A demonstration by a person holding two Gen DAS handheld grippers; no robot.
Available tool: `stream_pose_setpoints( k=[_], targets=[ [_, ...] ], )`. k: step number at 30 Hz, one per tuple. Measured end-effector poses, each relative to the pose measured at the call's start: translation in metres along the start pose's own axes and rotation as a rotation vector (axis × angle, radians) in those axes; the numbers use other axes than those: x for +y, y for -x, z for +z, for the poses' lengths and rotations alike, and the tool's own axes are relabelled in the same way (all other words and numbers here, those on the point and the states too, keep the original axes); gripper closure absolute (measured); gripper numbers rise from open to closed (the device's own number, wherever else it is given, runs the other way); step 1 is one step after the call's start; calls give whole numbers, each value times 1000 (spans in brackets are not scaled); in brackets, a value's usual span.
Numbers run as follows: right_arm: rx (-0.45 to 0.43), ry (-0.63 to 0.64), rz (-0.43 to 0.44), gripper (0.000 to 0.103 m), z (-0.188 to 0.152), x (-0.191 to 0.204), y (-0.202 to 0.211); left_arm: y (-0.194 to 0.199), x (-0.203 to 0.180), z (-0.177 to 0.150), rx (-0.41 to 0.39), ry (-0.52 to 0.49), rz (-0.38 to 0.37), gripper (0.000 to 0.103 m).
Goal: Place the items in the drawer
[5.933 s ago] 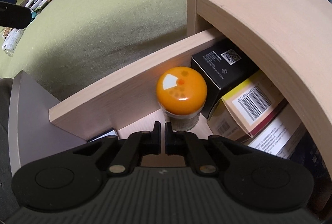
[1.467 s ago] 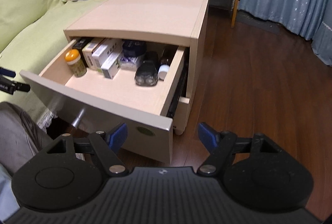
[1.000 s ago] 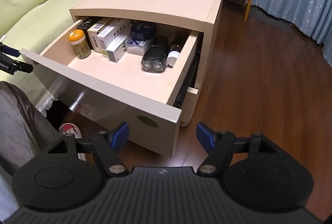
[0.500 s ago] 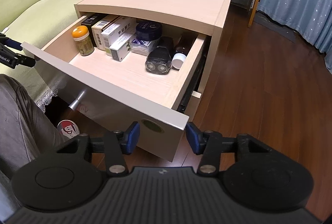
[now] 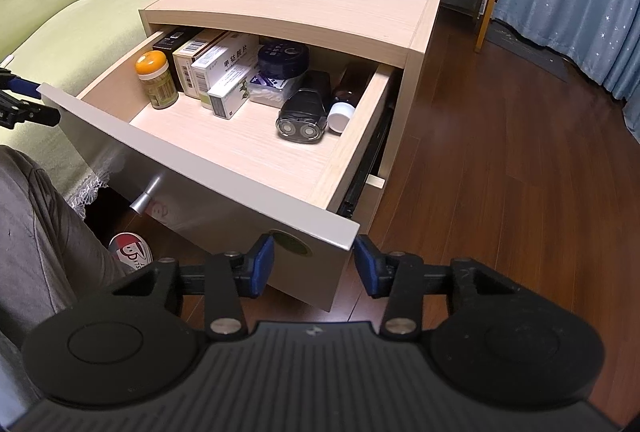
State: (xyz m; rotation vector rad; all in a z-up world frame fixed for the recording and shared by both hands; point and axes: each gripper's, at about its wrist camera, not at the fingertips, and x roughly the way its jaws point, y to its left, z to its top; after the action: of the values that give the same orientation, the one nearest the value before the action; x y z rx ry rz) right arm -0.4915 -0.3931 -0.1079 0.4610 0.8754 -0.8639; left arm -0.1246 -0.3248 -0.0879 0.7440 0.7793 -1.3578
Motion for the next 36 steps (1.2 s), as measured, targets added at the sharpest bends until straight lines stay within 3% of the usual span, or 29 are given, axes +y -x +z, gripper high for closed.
stream_pose_setpoints(
  k=[9, 36],
  targets=[
    [-6, 4, 0, 63, -2, 0, 1, 1, 6, -3, 0, -36, -12, 34],
    [-13, -2, -21, 65, -2, 1, 0, -2, 2, -3, 3, -42, 15, 34]
  ],
)
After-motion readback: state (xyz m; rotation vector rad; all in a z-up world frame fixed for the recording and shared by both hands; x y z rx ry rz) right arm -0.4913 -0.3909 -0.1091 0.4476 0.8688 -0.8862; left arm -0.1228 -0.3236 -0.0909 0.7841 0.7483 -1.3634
